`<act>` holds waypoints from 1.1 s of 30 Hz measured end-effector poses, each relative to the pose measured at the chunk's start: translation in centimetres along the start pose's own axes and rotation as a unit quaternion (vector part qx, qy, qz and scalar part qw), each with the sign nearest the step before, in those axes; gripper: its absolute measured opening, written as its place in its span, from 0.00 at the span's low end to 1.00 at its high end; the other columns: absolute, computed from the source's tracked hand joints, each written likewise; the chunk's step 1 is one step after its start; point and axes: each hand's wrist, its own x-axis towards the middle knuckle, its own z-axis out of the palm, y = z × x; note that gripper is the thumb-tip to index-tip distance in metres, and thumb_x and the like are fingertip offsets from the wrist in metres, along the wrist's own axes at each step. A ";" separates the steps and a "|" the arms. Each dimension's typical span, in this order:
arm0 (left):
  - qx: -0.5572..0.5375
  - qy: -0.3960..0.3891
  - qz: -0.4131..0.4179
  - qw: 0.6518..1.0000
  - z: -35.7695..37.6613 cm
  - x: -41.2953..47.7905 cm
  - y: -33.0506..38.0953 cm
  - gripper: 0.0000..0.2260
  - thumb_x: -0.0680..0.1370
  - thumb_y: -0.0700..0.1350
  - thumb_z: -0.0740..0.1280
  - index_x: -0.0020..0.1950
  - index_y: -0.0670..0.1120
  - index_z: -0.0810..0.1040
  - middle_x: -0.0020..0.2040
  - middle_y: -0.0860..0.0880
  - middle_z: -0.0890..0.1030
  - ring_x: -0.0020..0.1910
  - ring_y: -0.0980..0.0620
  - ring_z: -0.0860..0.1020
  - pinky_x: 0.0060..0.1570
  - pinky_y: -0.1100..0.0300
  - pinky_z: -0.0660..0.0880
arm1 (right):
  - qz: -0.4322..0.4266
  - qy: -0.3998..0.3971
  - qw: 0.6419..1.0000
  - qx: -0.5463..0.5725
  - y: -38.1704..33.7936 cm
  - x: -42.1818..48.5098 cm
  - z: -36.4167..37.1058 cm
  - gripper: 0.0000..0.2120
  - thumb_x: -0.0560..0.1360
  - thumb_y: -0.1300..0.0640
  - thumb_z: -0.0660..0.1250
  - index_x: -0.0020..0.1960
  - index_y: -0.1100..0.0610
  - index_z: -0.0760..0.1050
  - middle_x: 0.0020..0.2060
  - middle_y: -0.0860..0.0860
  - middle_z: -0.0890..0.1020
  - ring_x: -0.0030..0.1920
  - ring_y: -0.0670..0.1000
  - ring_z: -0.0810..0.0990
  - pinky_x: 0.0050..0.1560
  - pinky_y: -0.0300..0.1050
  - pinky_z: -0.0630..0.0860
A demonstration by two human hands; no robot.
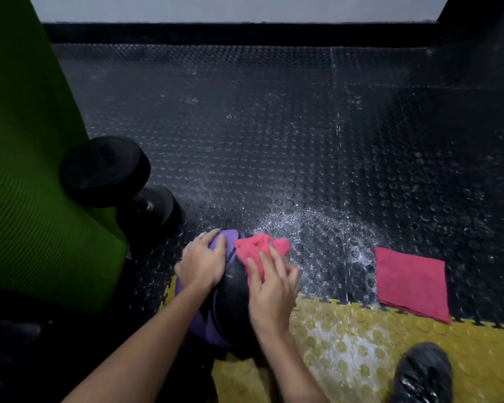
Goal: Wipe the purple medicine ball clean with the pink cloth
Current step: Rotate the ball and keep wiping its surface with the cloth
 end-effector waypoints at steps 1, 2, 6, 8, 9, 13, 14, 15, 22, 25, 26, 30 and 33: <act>0.000 -0.009 -0.013 1.000 0.0 0.5 0.5 0.18 0.78 0.57 0.55 0.67 0.60 0.72 0.69 0.55 0.71 0.68 0.48 0.68 0.67 0.46 0.64 | -0.032 0.031 0.999 0.009 0.1 -1.0 0.0 0.24 0.75 0.36 0.50 0.57 0.47 0.77 0.61 0.42 0.76 0.50 0.52 0.69 0.51 0.48 0.71; 0.004 -0.016 -0.020 1.000 -0.1 0.9 0.9 0.18 0.78 0.57 0.55 0.66 0.61 0.72 0.68 0.54 0.72 0.67 0.47 0.69 0.66 0.46 0.64 | -0.059 0.046 0.997 0.020 0.1 -2.2 0.2 0.22 0.76 0.37 0.50 0.57 0.46 0.77 0.60 0.43 0.76 0.48 0.51 0.68 0.51 0.45 0.71; 0.034 -0.033 0.023 0.999 0.0 1.3 0.9 0.19 0.78 0.58 0.54 0.68 0.59 0.70 0.70 0.56 0.70 0.69 0.49 0.67 0.67 0.45 0.63 | -0.012 0.037 0.999 -0.004 0.2 -0.7 0.0 0.20 0.73 0.37 0.55 0.54 0.44 0.79 0.60 0.43 0.76 0.49 0.52 0.70 0.49 0.43 0.68; 0.054 -0.034 0.047 0.997 0.4 0.9 0.9 0.20 0.78 0.59 0.53 0.69 0.58 0.69 0.72 0.56 0.68 0.70 0.49 0.65 0.67 0.43 0.63 | 0.088 -0.042 0.995 -0.022 0.3 3.5 0.0 0.19 0.74 0.38 0.58 0.57 0.46 0.77 0.61 0.43 0.75 0.54 0.53 0.70 0.53 0.45 0.68; 0.062 -0.031 0.052 0.996 0.6 0.7 1.2 0.21 0.78 0.59 0.52 0.70 0.58 0.68 0.72 0.56 0.67 0.70 0.49 0.65 0.67 0.42 0.62 | 0.145 -0.081 0.986 -0.010 0.5 5.6 -0.2 0.18 0.74 0.40 0.59 0.58 0.47 0.76 0.61 0.43 0.75 0.57 0.54 0.69 0.56 0.47 0.68; 0.074 -0.021 0.017 0.997 1.3 0.6 3.5 0.20 0.79 0.56 0.52 0.70 0.58 0.69 0.72 0.56 0.66 0.71 0.48 0.63 0.67 0.38 0.59 | 0.177 -0.103 0.979 0.000 0.5 7.9 -0.8 0.19 0.76 0.42 0.58 0.60 0.50 0.76 0.59 0.47 0.76 0.58 0.55 0.70 0.56 0.47 0.67; 0.074 -0.018 0.009 0.997 1.4 0.6 4.0 0.20 0.79 0.56 0.52 0.69 0.58 0.69 0.72 0.56 0.66 0.70 0.47 0.64 0.67 0.38 0.59 | 0.123 -0.062 0.990 -0.017 0.4 6.3 -0.9 0.19 0.76 0.42 0.58 0.59 0.52 0.76 0.59 0.46 0.77 0.56 0.55 0.71 0.54 0.47 0.68; 0.077 -0.016 0.005 0.997 1.6 0.6 4.2 0.19 0.79 0.55 0.52 0.69 0.58 0.69 0.72 0.56 0.67 0.70 0.47 0.64 0.67 0.38 0.58 | 0.066 -0.014 0.997 -0.025 0.2 4.1 -1.1 0.19 0.76 0.42 0.58 0.57 0.52 0.78 0.57 0.46 0.78 0.52 0.55 0.72 0.51 0.47 0.70; 0.069 -0.022 0.033 0.997 1.3 0.4 2.4 0.19 0.80 0.57 0.51 0.69 0.59 0.69 0.72 0.56 0.66 0.71 0.49 0.63 0.66 0.37 0.59 | 0.026 -0.016 0.999 -0.044 -0.7 3.3 -1.3 0.19 0.72 0.38 0.60 0.53 0.48 0.80 0.55 0.41 0.79 0.50 0.53 0.72 0.48 0.46 0.70; 0.056 -0.015 0.022 0.998 1.3 0.0 2.6 0.19 0.79 0.56 0.50 0.68 0.58 0.70 0.72 0.55 0.67 0.70 0.47 0.64 0.65 0.36 0.59 | 0.139 -0.112 0.984 -0.027 -0.5 8.2 -1.0 0.17 0.74 0.40 0.60 0.55 0.49 0.78 0.55 0.46 0.78 0.56 0.54 0.71 0.51 0.45 0.67; 0.059 -0.012 0.019 0.998 1.5 -0.2 2.8 0.19 0.79 0.56 0.50 0.68 0.58 0.69 0.72 0.55 0.67 0.70 0.47 0.63 0.65 0.36 0.59 | 0.170 -0.119 0.978 -0.009 -0.4 9.2 -1.0 0.17 0.74 0.40 0.60 0.55 0.49 0.78 0.53 0.48 0.79 0.57 0.54 0.71 0.51 0.45 0.66; 0.059 -0.009 0.000 0.998 1.6 -0.5 3.0 0.19 0.79 0.55 0.51 0.68 0.58 0.70 0.72 0.55 0.67 0.71 0.47 0.63 0.66 0.37 0.58 | 0.053 -0.006 0.998 -0.043 0.5 5.3 -0.9 0.17 0.75 0.43 0.60 0.56 0.51 0.78 0.52 0.46 0.79 0.51 0.54 0.72 0.48 0.45 0.71; 0.045 -0.010 0.004 0.999 1.1 -0.1 2.9 0.18 0.79 0.54 0.52 0.66 0.59 0.72 0.70 0.54 0.70 0.69 0.47 0.66 0.66 0.38 0.60 | -0.093 0.063 0.992 0.050 2.1 -1.1 -1.2 0.17 0.75 0.41 0.57 0.49 0.51 0.79 0.45 0.43 0.78 0.45 0.48 0.70 0.46 0.40 0.71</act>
